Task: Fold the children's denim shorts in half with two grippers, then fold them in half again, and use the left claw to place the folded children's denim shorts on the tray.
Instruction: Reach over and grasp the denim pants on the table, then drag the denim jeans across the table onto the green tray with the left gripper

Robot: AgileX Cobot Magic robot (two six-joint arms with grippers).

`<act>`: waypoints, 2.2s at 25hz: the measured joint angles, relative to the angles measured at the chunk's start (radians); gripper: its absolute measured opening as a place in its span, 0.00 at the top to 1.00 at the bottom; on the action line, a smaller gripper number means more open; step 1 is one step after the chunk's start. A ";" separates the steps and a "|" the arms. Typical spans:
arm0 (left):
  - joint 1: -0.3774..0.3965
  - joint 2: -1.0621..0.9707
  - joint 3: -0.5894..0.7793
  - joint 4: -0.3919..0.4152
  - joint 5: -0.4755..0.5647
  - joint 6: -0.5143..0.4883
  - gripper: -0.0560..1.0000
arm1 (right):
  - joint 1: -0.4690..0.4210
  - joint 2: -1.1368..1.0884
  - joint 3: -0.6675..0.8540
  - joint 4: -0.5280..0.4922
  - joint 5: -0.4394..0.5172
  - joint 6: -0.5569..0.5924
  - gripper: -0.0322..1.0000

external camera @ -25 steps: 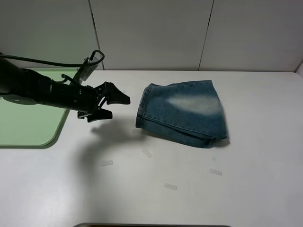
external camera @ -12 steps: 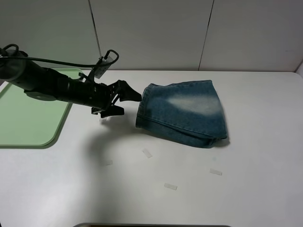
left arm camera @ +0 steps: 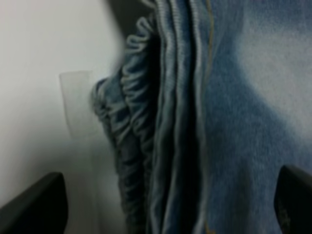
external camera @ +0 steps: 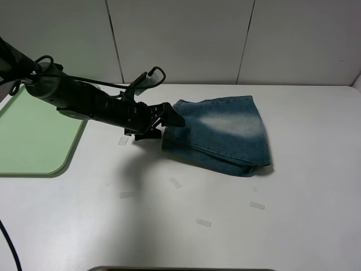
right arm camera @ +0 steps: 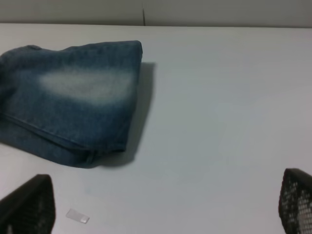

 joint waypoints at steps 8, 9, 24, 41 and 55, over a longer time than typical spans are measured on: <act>-0.069 0.006 -0.033 -0.003 -0.074 -0.010 0.16 | 0.000 0.000 0.000 0.000 0.000 0.000 0.30; -0.075 0.006 -0.034 -0.003 -0.080 -0.020 0.17 | 0.000 0.000 0.000 0.000 0.000 0.000 0.30; -0.107 0.009 -0.045 -0.004 -0.146 -0.131 0.78 | 0.000 0.000 0.000 0.000 0.000 0.000 0.30; -0.107 0.009 -0.149 0.411 -0.143 -0.415 0.87 | 0.000 0.000 0.000 0.000 0.000 0.000 0.30; -0.107 0.011 -0.546 1.594 0.340 -1.035 0.87 | 0.000 0.000 0.000 0.000 0.000 0.000 0.30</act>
